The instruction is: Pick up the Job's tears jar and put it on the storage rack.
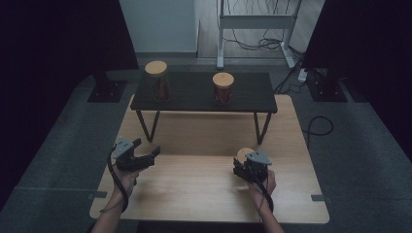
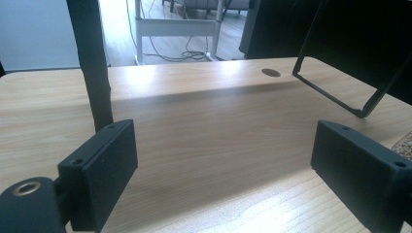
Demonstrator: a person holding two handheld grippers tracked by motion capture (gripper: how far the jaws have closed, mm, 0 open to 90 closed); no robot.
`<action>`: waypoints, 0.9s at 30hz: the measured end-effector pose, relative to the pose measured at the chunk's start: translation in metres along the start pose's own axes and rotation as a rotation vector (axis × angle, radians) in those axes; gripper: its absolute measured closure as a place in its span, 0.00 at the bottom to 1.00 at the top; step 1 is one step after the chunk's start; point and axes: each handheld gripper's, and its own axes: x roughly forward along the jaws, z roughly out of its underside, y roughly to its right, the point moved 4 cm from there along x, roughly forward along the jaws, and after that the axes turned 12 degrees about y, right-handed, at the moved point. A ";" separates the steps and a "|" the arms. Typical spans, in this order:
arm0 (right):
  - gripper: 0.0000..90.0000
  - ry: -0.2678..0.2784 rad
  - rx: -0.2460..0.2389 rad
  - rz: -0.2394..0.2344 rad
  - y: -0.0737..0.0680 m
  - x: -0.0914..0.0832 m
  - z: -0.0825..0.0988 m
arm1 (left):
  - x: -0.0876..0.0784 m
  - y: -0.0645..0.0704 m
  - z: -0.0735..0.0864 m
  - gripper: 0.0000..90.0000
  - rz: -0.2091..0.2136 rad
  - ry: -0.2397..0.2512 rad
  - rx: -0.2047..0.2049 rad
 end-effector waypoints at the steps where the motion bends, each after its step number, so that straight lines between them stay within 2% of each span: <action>1: 0.28 0.000 0.000 0.000 0.000 0.000 0.000 | 0.000 0.000 0.000 0.10 0.000 0.000 0.000; 27: 0.28 0.009 -0.012 0.013 -0.002 -0.009 -0.005 | 0.003 0.002 0.002 0.10 0.005 -0.018 0.007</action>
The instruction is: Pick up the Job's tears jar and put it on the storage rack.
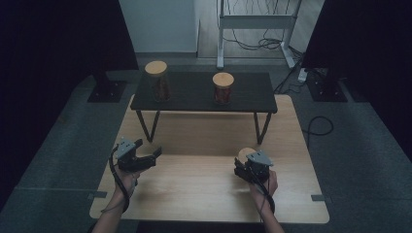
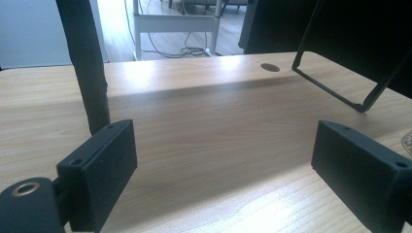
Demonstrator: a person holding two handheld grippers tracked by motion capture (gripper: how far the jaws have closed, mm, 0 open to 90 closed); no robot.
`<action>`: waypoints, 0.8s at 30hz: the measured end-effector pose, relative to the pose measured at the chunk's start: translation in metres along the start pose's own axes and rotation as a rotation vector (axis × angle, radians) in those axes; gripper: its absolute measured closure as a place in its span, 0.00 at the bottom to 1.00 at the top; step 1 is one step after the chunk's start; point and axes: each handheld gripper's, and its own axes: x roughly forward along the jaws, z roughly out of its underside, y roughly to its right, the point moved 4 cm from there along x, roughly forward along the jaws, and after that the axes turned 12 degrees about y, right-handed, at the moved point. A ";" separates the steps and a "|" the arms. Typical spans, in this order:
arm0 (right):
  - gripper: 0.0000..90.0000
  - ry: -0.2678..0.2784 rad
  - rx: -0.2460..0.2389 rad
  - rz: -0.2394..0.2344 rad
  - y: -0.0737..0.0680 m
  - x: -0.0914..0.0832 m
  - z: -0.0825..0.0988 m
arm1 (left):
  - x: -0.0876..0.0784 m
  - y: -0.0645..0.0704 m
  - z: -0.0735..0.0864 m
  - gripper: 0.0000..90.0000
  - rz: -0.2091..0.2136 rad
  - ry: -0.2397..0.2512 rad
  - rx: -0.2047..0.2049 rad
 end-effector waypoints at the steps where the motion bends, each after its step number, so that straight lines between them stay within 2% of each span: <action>1: 0.28 0.002 0.000 0.000 0.000 0.000 0.000 | 0.000 0.000 0.000 0.10 0.001 0.000 0.001; 24: 0.28 0.034 -0.004 -0.008 0.000 -0.012 -0.005 | 0.000 0.001 0.000 0.10 -0.001 0.001 0.004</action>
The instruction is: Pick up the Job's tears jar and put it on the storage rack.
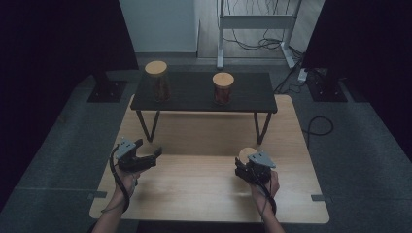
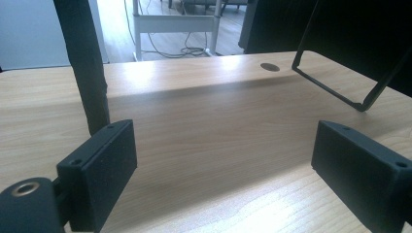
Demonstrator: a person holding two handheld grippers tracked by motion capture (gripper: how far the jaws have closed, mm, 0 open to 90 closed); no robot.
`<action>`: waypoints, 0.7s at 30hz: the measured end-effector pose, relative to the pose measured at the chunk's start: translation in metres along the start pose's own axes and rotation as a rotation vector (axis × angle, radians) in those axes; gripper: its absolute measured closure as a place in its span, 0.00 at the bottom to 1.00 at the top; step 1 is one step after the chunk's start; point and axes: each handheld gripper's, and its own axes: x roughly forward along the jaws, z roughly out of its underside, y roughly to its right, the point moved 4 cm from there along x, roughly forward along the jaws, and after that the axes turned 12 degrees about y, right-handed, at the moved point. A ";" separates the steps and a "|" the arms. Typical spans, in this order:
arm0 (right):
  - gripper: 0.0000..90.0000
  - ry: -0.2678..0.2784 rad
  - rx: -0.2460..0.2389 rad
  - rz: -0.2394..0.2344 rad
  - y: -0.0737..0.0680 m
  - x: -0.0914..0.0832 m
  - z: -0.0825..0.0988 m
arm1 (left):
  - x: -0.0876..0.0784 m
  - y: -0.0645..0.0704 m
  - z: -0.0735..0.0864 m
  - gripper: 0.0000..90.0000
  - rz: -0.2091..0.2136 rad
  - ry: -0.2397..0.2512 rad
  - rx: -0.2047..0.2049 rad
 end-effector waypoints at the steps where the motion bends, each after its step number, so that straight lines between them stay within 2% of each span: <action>1: 0.28 0.001 0.000 0.000 0.000 0.000 0.000 | 0.000 0.000 0.000 0.10 0.000 0.000 0.000; 21: 0.28 0.026 -0.008 -0.008 0.000 -0.009 -0.005 | -0.001 0.000 -0.001 0.10 0.003 0.003 -0.001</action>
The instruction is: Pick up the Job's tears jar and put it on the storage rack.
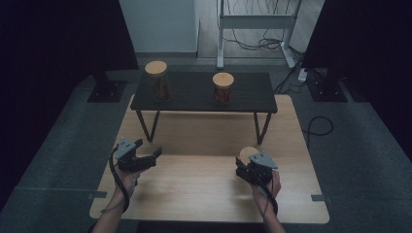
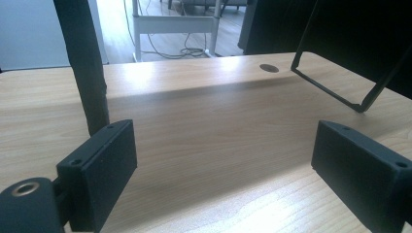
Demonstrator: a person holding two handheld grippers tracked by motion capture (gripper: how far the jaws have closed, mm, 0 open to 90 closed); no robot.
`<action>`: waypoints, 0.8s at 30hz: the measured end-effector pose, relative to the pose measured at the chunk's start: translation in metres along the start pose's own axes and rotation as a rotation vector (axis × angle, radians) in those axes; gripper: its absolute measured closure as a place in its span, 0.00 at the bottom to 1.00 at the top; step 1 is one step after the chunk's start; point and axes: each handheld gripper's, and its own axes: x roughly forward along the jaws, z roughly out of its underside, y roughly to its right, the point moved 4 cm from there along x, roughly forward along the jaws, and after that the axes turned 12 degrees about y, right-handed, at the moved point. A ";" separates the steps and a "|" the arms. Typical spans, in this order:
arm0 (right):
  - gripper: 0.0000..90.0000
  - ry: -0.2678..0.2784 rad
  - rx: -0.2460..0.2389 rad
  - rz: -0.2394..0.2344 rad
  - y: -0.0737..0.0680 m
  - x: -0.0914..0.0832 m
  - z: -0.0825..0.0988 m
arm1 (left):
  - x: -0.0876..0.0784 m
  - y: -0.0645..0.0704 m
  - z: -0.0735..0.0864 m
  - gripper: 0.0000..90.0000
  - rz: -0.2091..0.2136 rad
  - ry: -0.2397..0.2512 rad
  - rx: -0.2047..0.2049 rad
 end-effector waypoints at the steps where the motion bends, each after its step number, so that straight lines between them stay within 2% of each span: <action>1: 0.28 0.001 -0.001 -0.001 0.000 0.000 0.000 | 0.000 0.000 0.000 0.10 0.002 -0.001 0.000; 24: 0.28 0.019 -0.003 -0.018 -0.001 -0.007 -0.006 | 0.001 0.001 0.001 0.10 0.005 0.002 0.001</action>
